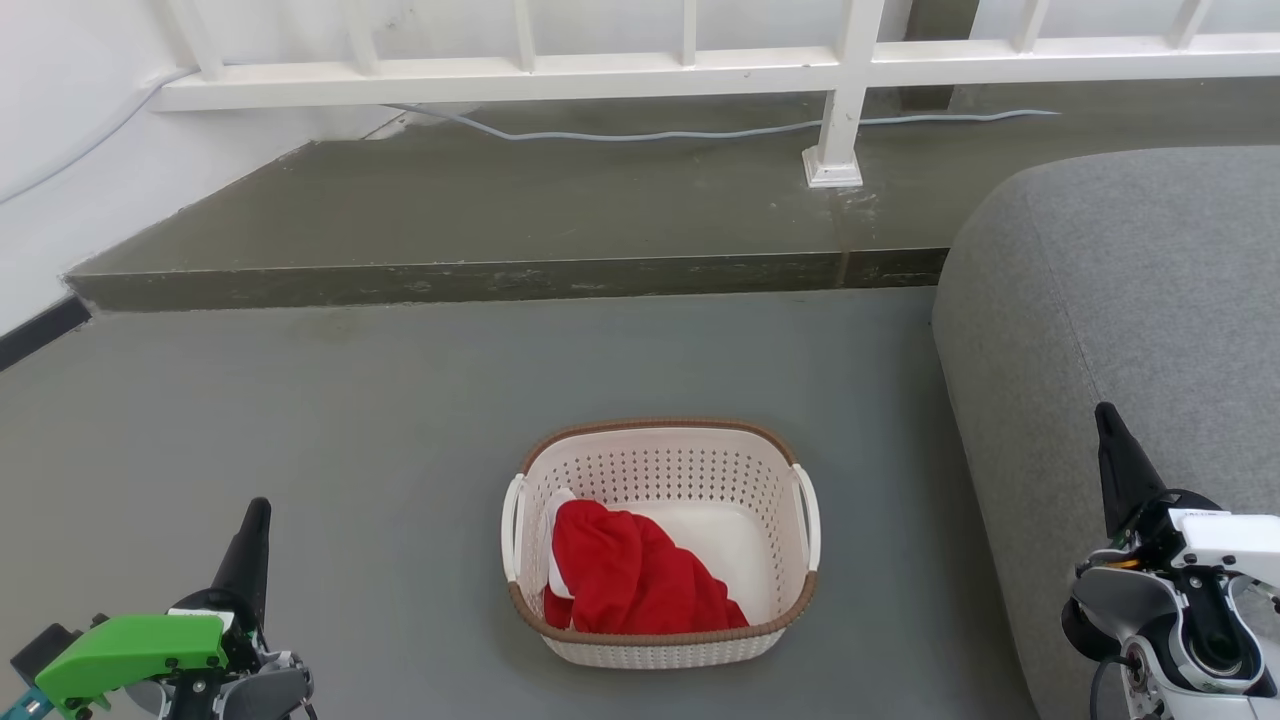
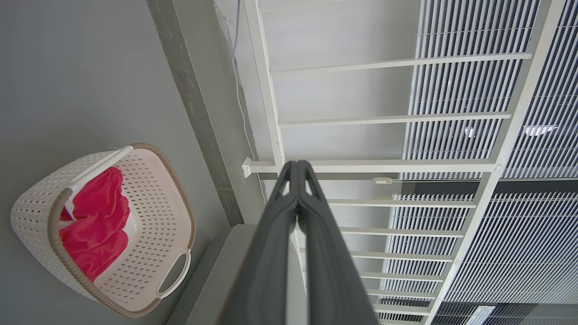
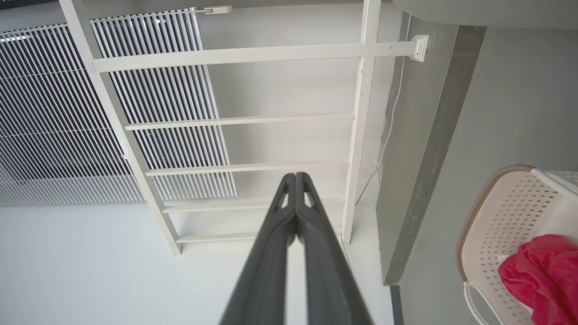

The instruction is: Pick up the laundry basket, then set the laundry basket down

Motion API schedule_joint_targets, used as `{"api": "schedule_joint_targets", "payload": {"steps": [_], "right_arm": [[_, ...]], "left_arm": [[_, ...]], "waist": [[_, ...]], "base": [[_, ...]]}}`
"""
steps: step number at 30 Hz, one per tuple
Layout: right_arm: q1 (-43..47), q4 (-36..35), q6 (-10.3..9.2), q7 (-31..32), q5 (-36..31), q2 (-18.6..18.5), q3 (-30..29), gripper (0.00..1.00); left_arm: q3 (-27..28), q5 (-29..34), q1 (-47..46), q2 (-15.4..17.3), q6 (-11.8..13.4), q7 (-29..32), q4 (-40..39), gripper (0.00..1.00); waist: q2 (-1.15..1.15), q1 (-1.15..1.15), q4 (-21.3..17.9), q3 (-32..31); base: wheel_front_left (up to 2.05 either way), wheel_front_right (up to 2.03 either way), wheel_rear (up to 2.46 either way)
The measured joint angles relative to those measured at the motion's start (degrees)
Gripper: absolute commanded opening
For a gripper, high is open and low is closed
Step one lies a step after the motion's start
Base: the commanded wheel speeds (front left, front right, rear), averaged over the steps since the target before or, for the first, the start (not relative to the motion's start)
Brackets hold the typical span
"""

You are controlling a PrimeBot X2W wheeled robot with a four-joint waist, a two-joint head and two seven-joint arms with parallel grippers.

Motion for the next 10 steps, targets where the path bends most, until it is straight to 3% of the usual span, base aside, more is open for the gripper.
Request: {"api": "schedule_joint_targets", "payload": {"steps": [10], "right_arm": [[0.0,0.0,0.0,0.2,0.0,0.0,-0.1,0.0]], "left_arm": [[0.1,0.0,0.0,0.0,0.0,0.2,0.0,0.0]], "waist": [[0.0,0.0,0.0,0.0]], "base": [[0.0,0.0,0.0]]}}
